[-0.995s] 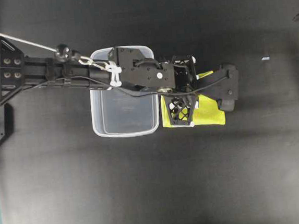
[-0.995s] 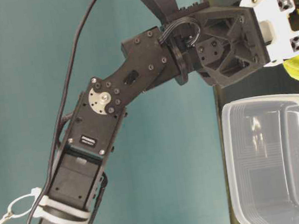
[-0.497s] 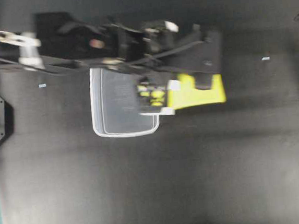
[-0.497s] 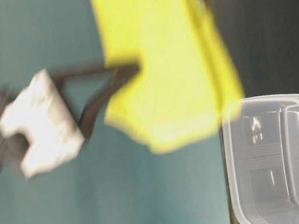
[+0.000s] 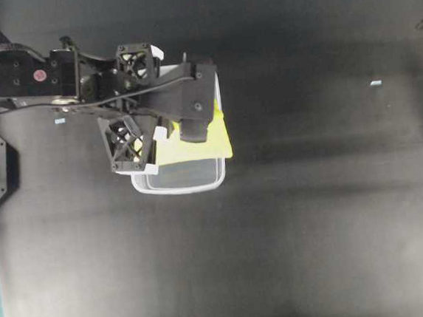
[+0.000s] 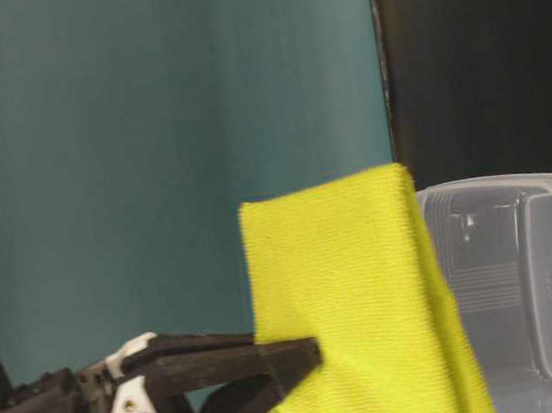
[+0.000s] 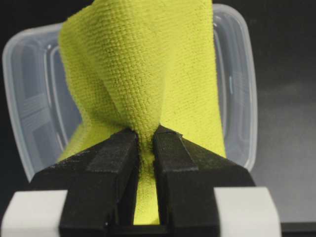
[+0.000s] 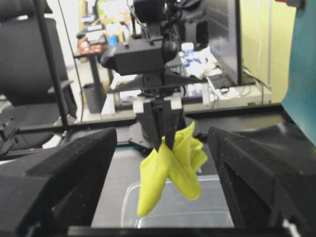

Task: Place the yellow towel into the container with the left arm.
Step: 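Lift the towel and drag it left over the clear container, then open the left gripper to drop the towel and pull back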

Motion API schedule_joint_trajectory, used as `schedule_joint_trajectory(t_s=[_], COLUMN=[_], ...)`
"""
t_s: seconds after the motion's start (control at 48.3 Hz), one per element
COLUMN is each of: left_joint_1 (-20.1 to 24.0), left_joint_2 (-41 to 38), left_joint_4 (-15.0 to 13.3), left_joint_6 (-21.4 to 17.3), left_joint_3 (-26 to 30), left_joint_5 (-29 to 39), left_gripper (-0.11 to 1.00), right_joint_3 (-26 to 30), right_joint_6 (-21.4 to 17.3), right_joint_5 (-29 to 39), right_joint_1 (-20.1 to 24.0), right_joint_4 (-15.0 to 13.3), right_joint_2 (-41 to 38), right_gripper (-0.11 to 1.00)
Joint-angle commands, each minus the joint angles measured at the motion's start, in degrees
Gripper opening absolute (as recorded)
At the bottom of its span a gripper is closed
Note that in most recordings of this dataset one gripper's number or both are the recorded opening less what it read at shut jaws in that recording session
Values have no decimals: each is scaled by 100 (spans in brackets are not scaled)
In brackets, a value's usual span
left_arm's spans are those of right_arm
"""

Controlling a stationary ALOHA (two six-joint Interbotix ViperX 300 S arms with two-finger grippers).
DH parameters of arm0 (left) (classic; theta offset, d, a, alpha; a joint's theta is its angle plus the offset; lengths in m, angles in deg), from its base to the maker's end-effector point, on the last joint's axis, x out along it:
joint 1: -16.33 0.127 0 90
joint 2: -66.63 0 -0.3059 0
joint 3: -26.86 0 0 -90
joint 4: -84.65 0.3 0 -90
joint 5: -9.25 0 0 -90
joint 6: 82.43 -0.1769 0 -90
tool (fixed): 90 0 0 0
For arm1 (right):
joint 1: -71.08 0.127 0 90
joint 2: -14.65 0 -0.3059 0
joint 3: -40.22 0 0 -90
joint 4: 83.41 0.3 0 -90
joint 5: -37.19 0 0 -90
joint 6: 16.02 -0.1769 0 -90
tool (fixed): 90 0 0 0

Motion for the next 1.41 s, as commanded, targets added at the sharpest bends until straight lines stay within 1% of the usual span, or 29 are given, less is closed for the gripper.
schedule_joint_trajectory(t_s=[0.0, 0.062, 0.394, 0.539, 0.559, 0.601, 0.725, 0.787, 0.829, 0.87, 0.953, 1.098, 1.243, 1.388], left_joint_1=[62, 97, 114, 105, 105, 114, 18, -62, -97, -114, -132, -141, -114, -97], left_joint_2=[114, 88, 53, 35, 35, 35, 70, 141, 237, 325, 580, 1195, 1995, 2760], left_joint_4=[18, 18, 18, 18, 18, 18, 18, 18, 26, 18, 18, 26, 18, 18], left_joint_6=[9, 44, -141, -158, -158, -141, -167, -149, -141, -141, -53, 105, 466, 729], left_joint_3=[-53, -79, -185, -211, -211, -229, -220, -264, -316, -369, -510, -800, -1169, -1723], left_joint_5=[-264, -299, -299, -316, -316, -308, -343, -422, -475, -519, -615, -905, -1354, -2057], left_gripper=[7, 7, 7, 8, 11, 22, 60, 76, 84, 88, 84, 88, 88, 88], right_joint_3=[79, 88, 88, 88, 88, 88, 105, 105, 123, 132, 158, 167, 167, 149], right_joint_6=[9, 9, 9, 9, 9, 9, 0, -9, -9, -9, 0, 0, -9, 0], right_joint_5=[-26, -26, -53, -53, -62, -62, -62, -53, -35, -9, 9, 105, 149, 167], right_joint_1=[0, -9, 0, -9, 0, 0, -9, 0, 0, -9, 0, -9, -9, -9], right_joint_4=[9, 18, 18, 18, 18, 18, 18, 18, 18, 18, 18, 18, 9, 18], right_joint_2=[-35, -35, -9, -9, -9, -9, 18, 62, 97, 123, 167, 193, 193, 193], right_gripper=[73, 73, 73, 73, 73, 73, 72, 72, 72, 72, 72, 72, 72, 72])
